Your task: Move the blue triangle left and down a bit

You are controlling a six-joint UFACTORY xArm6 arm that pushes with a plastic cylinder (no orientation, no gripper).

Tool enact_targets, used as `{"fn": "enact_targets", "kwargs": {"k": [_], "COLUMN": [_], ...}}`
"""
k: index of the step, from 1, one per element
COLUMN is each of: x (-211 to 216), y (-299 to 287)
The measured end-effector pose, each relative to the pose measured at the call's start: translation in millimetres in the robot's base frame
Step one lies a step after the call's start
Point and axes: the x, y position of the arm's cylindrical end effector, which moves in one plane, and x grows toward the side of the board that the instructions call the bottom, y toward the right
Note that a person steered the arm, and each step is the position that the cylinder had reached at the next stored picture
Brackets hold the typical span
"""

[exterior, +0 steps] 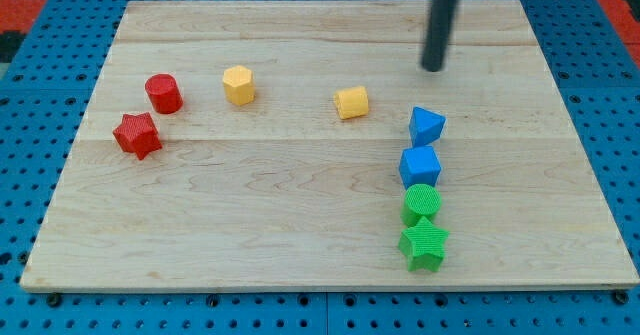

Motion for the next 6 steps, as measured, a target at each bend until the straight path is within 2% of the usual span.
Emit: {"fn": "enact_targets", "kwargs": {"k": [1, 3, 4, 6], "x": [38.8, 66.1, 83.6, 118.7], "y": [40.6, 3.5, -26.5, -126.5]}}
